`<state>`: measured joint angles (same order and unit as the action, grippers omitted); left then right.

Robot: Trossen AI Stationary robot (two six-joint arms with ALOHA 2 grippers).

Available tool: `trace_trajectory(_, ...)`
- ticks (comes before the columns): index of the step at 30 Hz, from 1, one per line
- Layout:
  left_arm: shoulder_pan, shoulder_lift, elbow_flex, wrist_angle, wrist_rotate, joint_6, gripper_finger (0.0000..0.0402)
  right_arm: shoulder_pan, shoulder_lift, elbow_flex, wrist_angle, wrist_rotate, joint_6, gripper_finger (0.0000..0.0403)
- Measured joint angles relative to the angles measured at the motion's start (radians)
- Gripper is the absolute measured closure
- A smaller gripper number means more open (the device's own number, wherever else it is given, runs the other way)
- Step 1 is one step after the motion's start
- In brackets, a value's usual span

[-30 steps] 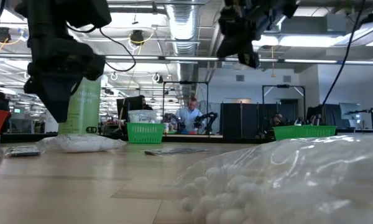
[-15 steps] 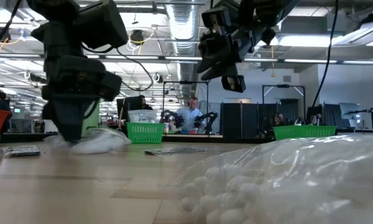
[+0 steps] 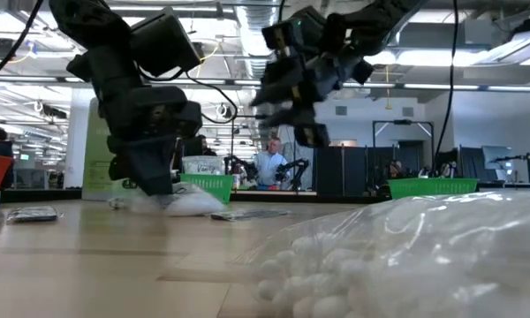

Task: Pick & Place Travel size toiletries
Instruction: Put the white vanity pack into the top left green basket

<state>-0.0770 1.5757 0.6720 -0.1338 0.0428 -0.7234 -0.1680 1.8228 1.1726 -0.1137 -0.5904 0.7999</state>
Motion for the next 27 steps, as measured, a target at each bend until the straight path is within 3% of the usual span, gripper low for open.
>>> trace_trajectory(6, 0.003, 0.006, 0.001, 0.052, -0.007, 0.089, 0.0402, 0.015, 0.064, -0.006, 0.037, 0.038, 0.057, 0.0255)
trace_trajectory(13, -0.015, 0.014, 0.0, 0.054, 0.009, 0.09, 0.0402, 0.018, 0.15, -0.001, 0.227, 0.018, 0.153, 0.0239)
trace_trajectory(27, -0.092, 0.013, 0.0, 0.056, 0.009, 0.167, 0.0402, 0.032, 0.279, 0.035, 0.279, 0.023, 0.146, 0.0234)
